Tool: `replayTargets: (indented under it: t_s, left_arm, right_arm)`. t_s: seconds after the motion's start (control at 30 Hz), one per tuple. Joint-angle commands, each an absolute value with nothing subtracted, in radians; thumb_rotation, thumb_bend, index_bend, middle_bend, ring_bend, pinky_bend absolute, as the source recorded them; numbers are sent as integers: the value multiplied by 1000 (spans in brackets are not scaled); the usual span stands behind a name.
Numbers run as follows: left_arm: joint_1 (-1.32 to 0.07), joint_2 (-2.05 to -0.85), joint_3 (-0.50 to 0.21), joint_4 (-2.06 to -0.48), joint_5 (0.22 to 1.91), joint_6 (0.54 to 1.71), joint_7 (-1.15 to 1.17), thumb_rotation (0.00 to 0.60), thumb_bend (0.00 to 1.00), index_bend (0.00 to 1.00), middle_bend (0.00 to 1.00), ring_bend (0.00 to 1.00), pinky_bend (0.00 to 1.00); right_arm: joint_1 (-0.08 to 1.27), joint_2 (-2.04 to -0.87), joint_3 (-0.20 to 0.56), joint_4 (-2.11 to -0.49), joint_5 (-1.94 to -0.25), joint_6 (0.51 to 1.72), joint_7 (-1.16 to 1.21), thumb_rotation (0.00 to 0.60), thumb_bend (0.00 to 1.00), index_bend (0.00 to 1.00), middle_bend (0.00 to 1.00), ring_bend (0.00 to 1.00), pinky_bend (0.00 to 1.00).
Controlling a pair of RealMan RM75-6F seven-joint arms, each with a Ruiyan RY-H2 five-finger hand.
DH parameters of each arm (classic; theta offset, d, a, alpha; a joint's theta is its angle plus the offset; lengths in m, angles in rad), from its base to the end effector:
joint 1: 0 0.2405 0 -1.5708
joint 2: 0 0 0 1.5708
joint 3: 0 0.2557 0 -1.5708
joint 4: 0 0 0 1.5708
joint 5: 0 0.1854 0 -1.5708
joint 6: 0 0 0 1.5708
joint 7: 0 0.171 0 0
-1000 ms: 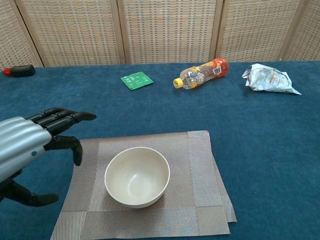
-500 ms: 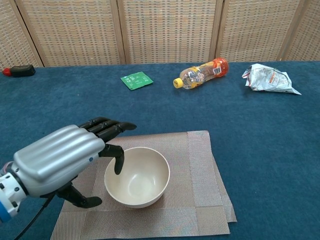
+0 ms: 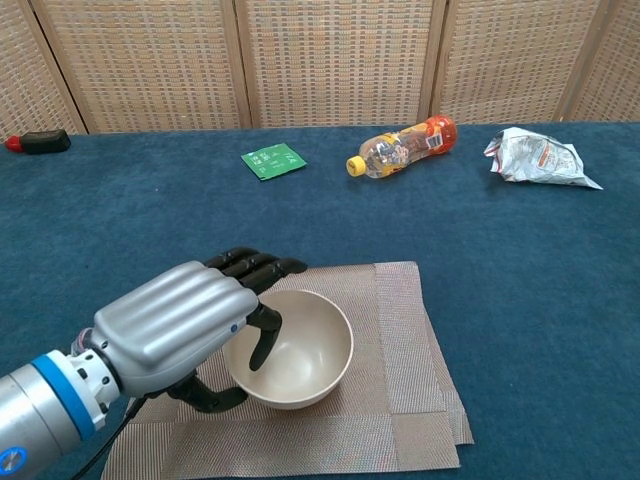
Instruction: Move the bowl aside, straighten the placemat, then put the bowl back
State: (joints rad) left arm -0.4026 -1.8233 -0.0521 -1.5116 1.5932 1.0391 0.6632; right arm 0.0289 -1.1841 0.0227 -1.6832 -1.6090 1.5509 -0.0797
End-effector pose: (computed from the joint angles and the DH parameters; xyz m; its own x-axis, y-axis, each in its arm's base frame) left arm -0.1154 0.2245 -0.0820 0.5772 0.1365 0.8051 0.6853 -0.6171 -0.3866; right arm -0.2750 -0.1831 0.1571 0.3470 0.0160 0.9377 -0.9353 -0.0674 0.3473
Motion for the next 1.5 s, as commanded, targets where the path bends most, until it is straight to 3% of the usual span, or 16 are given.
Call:
replayTargets:
  t_s: [0.03,0.17,0.53,0.93,1.13,1.5]
  left_arm:
    - [-408,-1839,-47,-1497,1594,1047,670,600,329,643,0,0,0]
    - [-407,-1854,-35,-1480,1599,1066,667,600,397,677,0,0,0]
    - [-407,-1823,-24,-1480,1612,1117,635,600,402,695,0,0,0]
    - [-376,-1624,-60,-1468,1570,1202,493,600,401,683,0,0,0]
    - [-349,-1533,-50,-1363,1541,1226,344,600,402,683,0,0,0]
    - [-293,-1504,-1,-1184,1525,1255,190,600,400,674,0,0,0]
  right_arm:
    - [28,-1184,22,-1683,-1610,1553,-79,600,155,0,0,0,0]
    - [28,-1184,22,-1683,-1611,1554,-78,600,155,0,0,0,0]
    - [27,-1185,22,-1682,-1612,1556,-78,600,156,0,0,0,0]
    - [25,-1186,18,-1686,-1620,1559,-91,600,155,0,0,0,0]
    - [24,-1191,17,-1686,-1620,1559,-103,600,155,0,0,0,0]
    - [26,-1200,11,-1686,-1627,1552,-125,600,156,0,0,0,0]
